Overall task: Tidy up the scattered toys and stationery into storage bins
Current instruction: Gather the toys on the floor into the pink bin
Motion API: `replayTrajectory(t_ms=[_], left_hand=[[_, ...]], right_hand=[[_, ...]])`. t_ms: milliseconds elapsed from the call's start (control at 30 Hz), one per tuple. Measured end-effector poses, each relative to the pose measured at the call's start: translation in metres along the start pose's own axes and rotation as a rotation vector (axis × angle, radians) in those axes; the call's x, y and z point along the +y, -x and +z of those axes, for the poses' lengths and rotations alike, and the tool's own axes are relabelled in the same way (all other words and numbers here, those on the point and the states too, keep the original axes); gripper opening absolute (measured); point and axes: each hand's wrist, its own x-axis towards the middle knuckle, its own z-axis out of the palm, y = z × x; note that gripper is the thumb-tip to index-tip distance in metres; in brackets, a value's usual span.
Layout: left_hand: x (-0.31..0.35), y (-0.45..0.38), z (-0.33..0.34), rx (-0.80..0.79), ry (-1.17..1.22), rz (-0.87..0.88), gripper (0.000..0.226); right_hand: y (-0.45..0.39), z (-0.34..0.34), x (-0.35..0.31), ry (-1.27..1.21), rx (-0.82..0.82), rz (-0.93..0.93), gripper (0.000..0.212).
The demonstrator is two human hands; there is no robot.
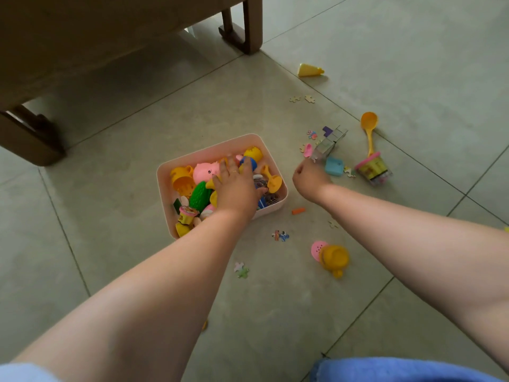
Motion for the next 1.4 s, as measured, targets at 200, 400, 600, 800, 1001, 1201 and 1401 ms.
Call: replayTrajectory(t_ms=[200, 400, 600, 800, 1001, 1201, 1401], left_hand=[[0.023, 0.016, 0.007, 0.317, -0.061, 0.512, 0.036], [0.040, 0.037, 0.021, 0.164, -0.024, 0.750, 0.018], [0.030, 0.046, 0.023, -0.094, -0.240, 0.660, 0.026], [0.029, 0.049, 0.044, -0.309, -0.319, 0.454, 0.037], [0.026, 0.042, 0.051, -0.248, -0.294, 0.145, 0.033], [0.037, 0.056, 0.059, -0.323, 0.055, 0.229, 0.014], [0.041, 0.090, 0.062, -0.286, 0.429, -0.030, 0.018]], right_hand=[[0.012, 0.001, 0.022, 0.390, -0.264, -0.104, 0.046], [0.022, 0.020, 0.031, 0.500, -0.197, -0.243, 0.031], [0.008, 0.001, 0.025, 0.201, -0.078, -0.097, 0.027], [0.028, -0.014, -0.001, -0.248, -0.038, -0.238, 0.016], [0.037, -0.005, 0.024, -0.173, -0.028, -0.077, 0.028], [0.062, -0.015, 0.047, 0.148, -0.146, -0.009, 0.027], [0.110, -0.009, 0.057, 0.551, -0.403, 0.221, 0.087]])
